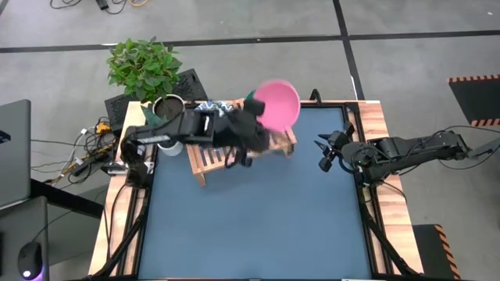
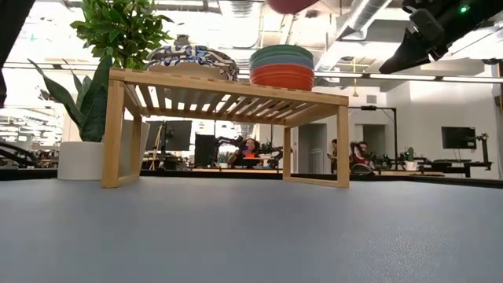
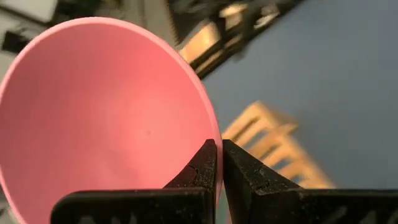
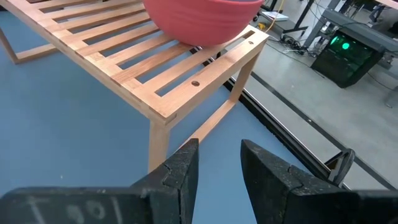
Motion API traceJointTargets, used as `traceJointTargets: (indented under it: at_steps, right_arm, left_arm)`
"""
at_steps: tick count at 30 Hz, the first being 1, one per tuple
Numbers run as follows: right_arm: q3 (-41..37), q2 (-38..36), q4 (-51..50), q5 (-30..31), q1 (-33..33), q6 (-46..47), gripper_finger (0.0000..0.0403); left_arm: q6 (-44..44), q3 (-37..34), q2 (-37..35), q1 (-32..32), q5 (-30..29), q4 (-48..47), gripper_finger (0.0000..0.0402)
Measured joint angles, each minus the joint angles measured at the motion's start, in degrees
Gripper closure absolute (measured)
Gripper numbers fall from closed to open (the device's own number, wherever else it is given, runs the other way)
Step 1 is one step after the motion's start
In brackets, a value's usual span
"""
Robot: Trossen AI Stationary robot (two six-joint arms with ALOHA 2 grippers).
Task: Place and stack bowls onto a shelf
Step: Stack the pink bowl on top of the green bowl
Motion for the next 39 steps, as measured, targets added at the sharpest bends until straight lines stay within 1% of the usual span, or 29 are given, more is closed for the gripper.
traceJointTargets:
  at_steps: [3, 8, 11, 13, 16, 20, 24, 31, 39]
  right_arm:
    - [0.0, 0.0, 0.0, 0.0, 0.0, 0.0, 0.0258]
    - [0.0, 0.0, 0.0, 0.0, 0.0, 0.0, 0.0258]
    - [0.0, 0.0, -0.1, 0.0, 0.0, -0.1, 0.0258]
    - [0.0, 0.0, -0.2, 0.0, 0.0, -0.5, 0.0258]
    - [0.0, 0.0, -0.6, 0.1, 0.0, -0.6, 0.0258]
    - [0.0, 0.0, -1.1, 0.2, 0.0, -0.6, 0.0258]
    - [0.0, 0.0, -1.1, 0.2, 0.0, -0.5, 0.0258]
    - [0.0, 0.0, -1.1, 0.2, 0.0, -0.5, 0.0258]
    - [0.0, 0.0, -1.1, 0.2, 0.0, -0.1, 0.0258]
  left_arm:
    - [1.7, 0.0, -0.3, 4.6, 0.7, 1.2, 0.0401]
    - [1.2, 0.0, 0.0, 13.2, 10.3, 0.1, 0.0401]
    - [0.5, 0.0, 0.9, 17.3, 14.0, -1.1, 0.0401]
    - [0.6, -0.1, 1.2, 19.3, 15.5, -1.6, 0.0401]
    - [0.0, -0.1, 1.0, 21.2, 19.9, -1.9, 0.0401]
    - [-1.2, -0.1, 1.0, 21.7, 25.8, -5.7, 0.0401]
    - [-0.7, -0.1, 1.0, 21.5, 26.4, -8.4, 0.0401]
    - [-0.1, -1.0, 1.1, 21.4, 26.9, -8.4, 0.0401]
    - [1.2, -1.1, 3.0, 21.4, 26.9, -9.1, 0.0401]
